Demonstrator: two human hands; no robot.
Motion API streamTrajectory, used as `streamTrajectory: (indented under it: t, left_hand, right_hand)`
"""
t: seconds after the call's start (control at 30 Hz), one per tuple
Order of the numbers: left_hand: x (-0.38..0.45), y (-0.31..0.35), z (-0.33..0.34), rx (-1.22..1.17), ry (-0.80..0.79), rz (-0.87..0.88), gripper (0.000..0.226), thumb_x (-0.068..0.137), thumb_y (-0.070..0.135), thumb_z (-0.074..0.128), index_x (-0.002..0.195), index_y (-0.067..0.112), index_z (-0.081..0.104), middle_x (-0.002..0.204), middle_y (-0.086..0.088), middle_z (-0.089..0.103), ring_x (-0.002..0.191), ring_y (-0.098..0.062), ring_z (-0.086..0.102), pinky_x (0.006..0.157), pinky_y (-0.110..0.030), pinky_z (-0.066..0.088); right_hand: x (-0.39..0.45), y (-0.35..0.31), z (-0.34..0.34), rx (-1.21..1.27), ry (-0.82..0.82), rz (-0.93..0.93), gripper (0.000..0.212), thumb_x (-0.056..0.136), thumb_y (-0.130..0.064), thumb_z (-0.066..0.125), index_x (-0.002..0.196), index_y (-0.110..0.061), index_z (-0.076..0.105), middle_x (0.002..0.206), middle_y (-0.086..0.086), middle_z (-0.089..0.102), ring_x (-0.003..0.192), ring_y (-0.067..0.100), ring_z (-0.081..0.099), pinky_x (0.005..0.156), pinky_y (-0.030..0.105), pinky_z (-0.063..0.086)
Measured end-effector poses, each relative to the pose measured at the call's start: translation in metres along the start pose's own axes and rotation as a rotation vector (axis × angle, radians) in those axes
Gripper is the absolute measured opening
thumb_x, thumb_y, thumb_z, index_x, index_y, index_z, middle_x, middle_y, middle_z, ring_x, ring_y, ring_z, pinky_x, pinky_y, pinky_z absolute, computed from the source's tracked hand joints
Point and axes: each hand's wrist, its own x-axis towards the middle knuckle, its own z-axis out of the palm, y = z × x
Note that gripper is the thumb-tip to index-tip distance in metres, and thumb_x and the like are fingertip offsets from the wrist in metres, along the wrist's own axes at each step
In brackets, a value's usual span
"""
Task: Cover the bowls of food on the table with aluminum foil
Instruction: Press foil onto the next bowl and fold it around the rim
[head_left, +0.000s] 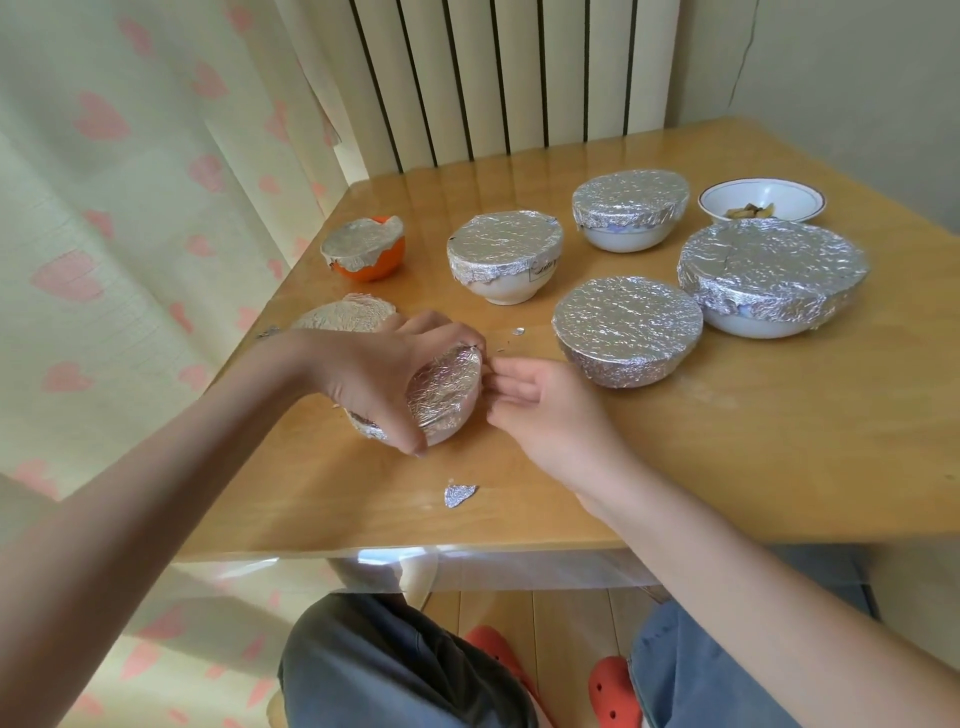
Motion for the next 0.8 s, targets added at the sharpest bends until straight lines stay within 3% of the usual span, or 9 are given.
streamTrajectory:
  t: [0.07, 0.17, 0.23, 0.37, 0.47, 0.57, 0.63, 0.67, 0.8]
  left_hand:
    - [-0.002, -0.004, 0.002, -0.040, 0.016, 0.033, 0.101, 0.049, 0.038, 0.082, 0.122, 0.064, 0.018, 0.124, 0.028, 0.023, 0.123, -0.003, 0.022, 0.101, -0.032, 0.039]
    - [-0.006, -0.016, 0.004, -0.133, 0.032, 0.051, 0.117, 0.057, 0.023, 0.088, 0.125, 0.072, 0.006, 0.122, 0.037, 0.022, 0.122, 0.003, 0.028, 0.090, -0.012, 0.033]
    - [-0.011, -0.022, 0.006, -0.220, 0.047, 0.055, 0.114, 0.052, 0.028, 0.087, 0.117, 0.077, 0.007, 0.123, 0.041, 0.021, 0.119, 0.008, 0.036, 0.087, -0.012, 0.037]
    - [-0.014, -0.028, 0.008, -0.296, 0.093, 0.072, 0.099, 0.041, 0.040, 0.081, 0.116, 0.066, 0.023, 0.125, 0.021, 0.036, 0.119, 0.001, 0.044, 0.085, -0.020, 0.045]
    - [-0.012, -0.028, 0.008, -0.326, 0.091, 0.091, 0.095, 0.039, 0.040, 0.080, 0.114, 0.064, 0.026, 0.121, 0.020, 0.039, 0.114, 0.001, 0.047, 0.078, -0.016, 0.045]
    - [-0.011, -0.027, 0.007, -0.322, 0.079, 0.084, 0.094, 0.038, 0.040, 0.081, 0.109, 0.067, 0.025, 0.115, 0.028, 0.037, 0.105, 0.012, 0.045, 0.070, -0.008, 0.043]
    - [-0.011, -0.026, 0.007, -0.311, 0.077, 0.073, 0.094, 0.040, 0.038, 0.081, 0.108, 0.068, 0.024, 0.114, 0.030, 0.036, 0.105, 0.017, 0.042, 0.071, -0.007, 0.042]
    - [-0.011, -0.026, 0.007, -0.304, 0.078, 0.068, 0.095, 0.040, 0.038, 0.081, 0.108, 0.069, 0.023, 0.115, 0.031, 0.034, 0.106, 0.018, 0.040, 0.074, -0.009, 0.041]
    - [-0.010, -0.023, 0.007, -0.265, 0.070, 0.038, 0.104, 0.051, 0.029, 0.086, 0.112, 0.071, 0.013, 0.118, 0.034, 0.028, 0.108, 0.020, 0.036, 0.073, -0.011, 0.040]
  right_hand:
    - [0.004, 0.005, -0.002, 0.016, 0.008, 0.053, 0.049, 0.084, 0.005, 0.054, 0.131, -0.010, 0.055, 0.122, 0.004, 0.064, 0.106, 0.009, 0.062, 0.100, 0.028, 0.047]
    - [0.006, 0.006, -0.001, 0.051, -0.026, 0.089, 0.045, 0.084, 0.001, 0.057, 0.127, -0.011, 0.059, 0.118, 0.004, 0.066, 0.105, 0.013, 0.064, 0.097, 0.035, 0.050]
    - [0.008, 0.005, 0.000, 0.098, -0.025, 0.086, 0.042, 0.086, 0.000, 0.058, 0.127, -0.011, 0.058, 0.117, 0.004, 0.066, 0.105, 0.014, 0.064, 0.097, 0.034, 0.050]
    - [0.011, -0.001, 0.003, 0.049, -0.031, 0.008, 0.043, 0.083, -0.005, 0.069, 0.125, -0.010, 0.060, 0.116, 0.005, 0.067, 0.099, 0.012, 0.065, 0.092, 0.022, 0.049]
    - [0.012, -0.007, 0.004, -0.031, -0.044, -0.067, 0.038, 0.081, -0.013, 0.074, 0.118, -0.011, 0.065, 0.110, 0.004, 0.070, 0.095, 0.012, 0.066, 0.092, 0.024, 0.050]
    - [0.011, -0.008, 0.002, -0.158, -0.042, -0.123, 0.032, 0.086, -0.014, 0.066, 0.118, -0.016, 0.066, 0.109, -0.002, 0.070, 0.094, 0.008, 0.065, 0.090, 0.020, 0.049]
    - [0.008, -0.011, -0.002, -0.362, -0.040, -0.183, 0.037, 0.089, -0.010, 0.055, 0.123, -0.020, 0.063, 0.114, -0.004, 0.068, 0.095, 0.008, 0.062, 0.078, 0.006, 0.042]
    - [0.007, -0.012, -0.003, -0.445, -0.051, -0.198, 0.043, 0.089, -0.009, 0.051, 0.130, -0.021, 0.058, 0.119, -0.004, 0.066, 0.100, 0.009, 0.061, 0.074, 0.007, 0.039]
    - [0.014, -0.006, 0.001, -0.419, -0.147, -0.119, 0.067, 0.087, -0.006, 0.042, 0.150, -0.024, 0.027, 0.144, -0.001, 0.047, 0.125, 0.014, 0.049, 0.098, 0.024, 0.041]
